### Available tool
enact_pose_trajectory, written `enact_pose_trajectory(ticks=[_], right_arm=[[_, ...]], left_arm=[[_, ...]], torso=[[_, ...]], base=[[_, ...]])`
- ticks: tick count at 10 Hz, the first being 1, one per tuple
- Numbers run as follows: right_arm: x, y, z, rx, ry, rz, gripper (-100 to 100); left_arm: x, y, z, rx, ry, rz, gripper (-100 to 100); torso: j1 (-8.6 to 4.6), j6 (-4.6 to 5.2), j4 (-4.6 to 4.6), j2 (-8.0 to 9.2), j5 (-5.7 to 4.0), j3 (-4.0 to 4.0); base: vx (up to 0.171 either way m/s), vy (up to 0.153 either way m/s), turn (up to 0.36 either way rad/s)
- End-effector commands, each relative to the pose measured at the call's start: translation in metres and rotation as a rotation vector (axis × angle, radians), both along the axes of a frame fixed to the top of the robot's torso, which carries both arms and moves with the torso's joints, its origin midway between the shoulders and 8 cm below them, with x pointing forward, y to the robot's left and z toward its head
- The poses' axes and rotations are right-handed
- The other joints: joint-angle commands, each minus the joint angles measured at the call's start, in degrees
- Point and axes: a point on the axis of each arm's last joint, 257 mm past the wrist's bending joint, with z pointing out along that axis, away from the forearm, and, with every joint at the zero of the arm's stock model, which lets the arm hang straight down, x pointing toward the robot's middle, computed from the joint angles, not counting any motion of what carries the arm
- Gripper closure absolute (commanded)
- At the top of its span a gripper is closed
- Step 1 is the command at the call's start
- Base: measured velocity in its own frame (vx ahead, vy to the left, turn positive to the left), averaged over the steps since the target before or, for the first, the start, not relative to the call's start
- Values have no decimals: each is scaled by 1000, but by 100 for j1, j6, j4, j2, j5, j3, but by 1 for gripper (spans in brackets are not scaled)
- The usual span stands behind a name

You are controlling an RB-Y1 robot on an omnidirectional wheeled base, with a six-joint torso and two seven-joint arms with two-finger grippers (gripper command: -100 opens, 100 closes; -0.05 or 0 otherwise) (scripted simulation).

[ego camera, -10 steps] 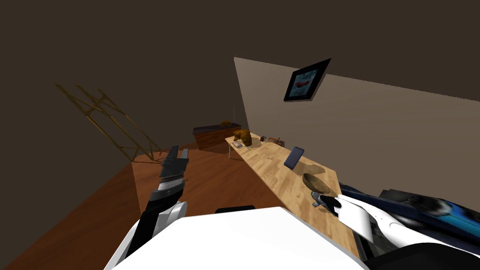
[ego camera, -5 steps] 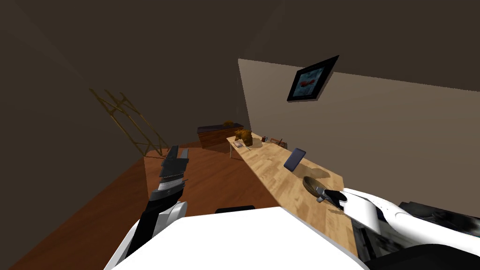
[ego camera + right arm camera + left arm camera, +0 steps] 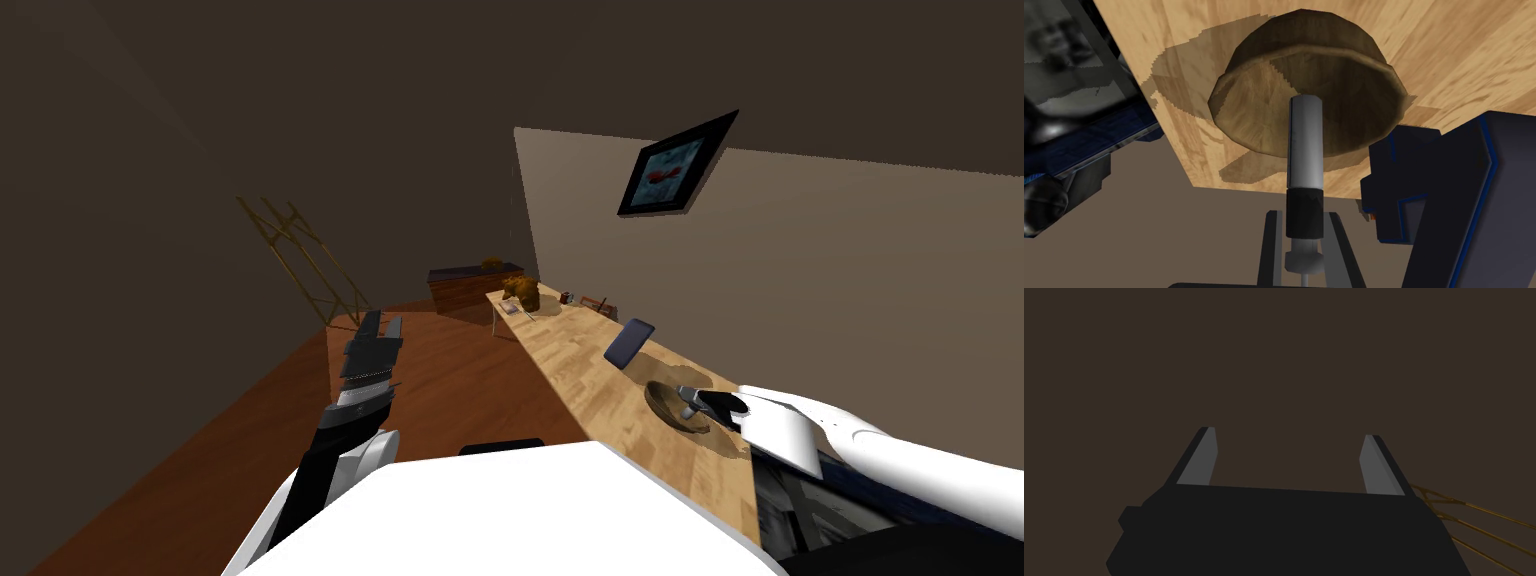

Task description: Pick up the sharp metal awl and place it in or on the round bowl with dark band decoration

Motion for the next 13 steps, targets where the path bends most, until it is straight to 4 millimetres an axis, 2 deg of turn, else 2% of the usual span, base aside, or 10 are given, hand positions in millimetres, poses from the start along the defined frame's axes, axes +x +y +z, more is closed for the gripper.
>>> enact_pose_trajectory(ticks=[1,3,4,5,9,10,11,13], right_arm=[[7,-4,13,-11,-8,9,100],[15,-10,29,-26,-17,21,100],[13,-9,24,-21,-14,16,100],[15,-10,26,-24,-16,18,-100],[15,-10,26,-24,-16,17,-100],[15,-10,26,-24,-16,17,0],[21,-7,38,-24,-20,23,-100],[27,-4,50,-25,-22,27,-100]], left_arm=[[0,0,0,0,0,0,0],[0,0,0,0,0,0,0],[0,0,0,0,0,0,0],[0,0,0,0,0,0,0],[0,0,0,0,0,0,0],[0,0,0,0,0,0,0],[0,0,0,0,0,0,0],[0,0,0,0,0,0,0]], torso=[[0,0,0,0,0,0],[5,-2,0,-2,1,-1],[2,-4,0,-4,1,-2],[12,3,-3,-6,-4,-4],[29,3,-3,-7,0,-5],[29,3,-3,-7,0,-5],[30,3,-3,-7,0,-5],[26,3,-2,-2,1,-2]], base=[[-30,-71,104],[-24,-77,84],[-7,-44,31],[0,-8,0],[0,0,0],[0,0,0],[-9,-9,-34],[-15,-16,-23]])
